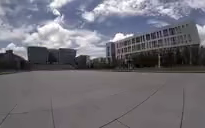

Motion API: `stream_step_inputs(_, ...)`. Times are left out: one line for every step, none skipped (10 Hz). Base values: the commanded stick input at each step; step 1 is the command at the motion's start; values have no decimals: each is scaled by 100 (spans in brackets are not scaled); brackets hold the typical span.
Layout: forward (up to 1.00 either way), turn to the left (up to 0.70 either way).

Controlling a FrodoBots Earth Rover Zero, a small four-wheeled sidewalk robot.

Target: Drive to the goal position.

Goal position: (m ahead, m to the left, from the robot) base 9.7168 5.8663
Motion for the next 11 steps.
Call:
stream_step_inputs(0, 70)
stream_step_inputs(0, 70)
stream_step_inputs(0, 70)
stream_step_inputs(0, 70)
stream_step_inputs(0, 70)
stream_step_inputs(0, 70)
stream_step_inputs(0, 70)
stream_step_inputs(0, 70)
stream_step_inputs(0, 70)
stream_step_inputs(0, 20)
stream_step_inputs(0, 6)
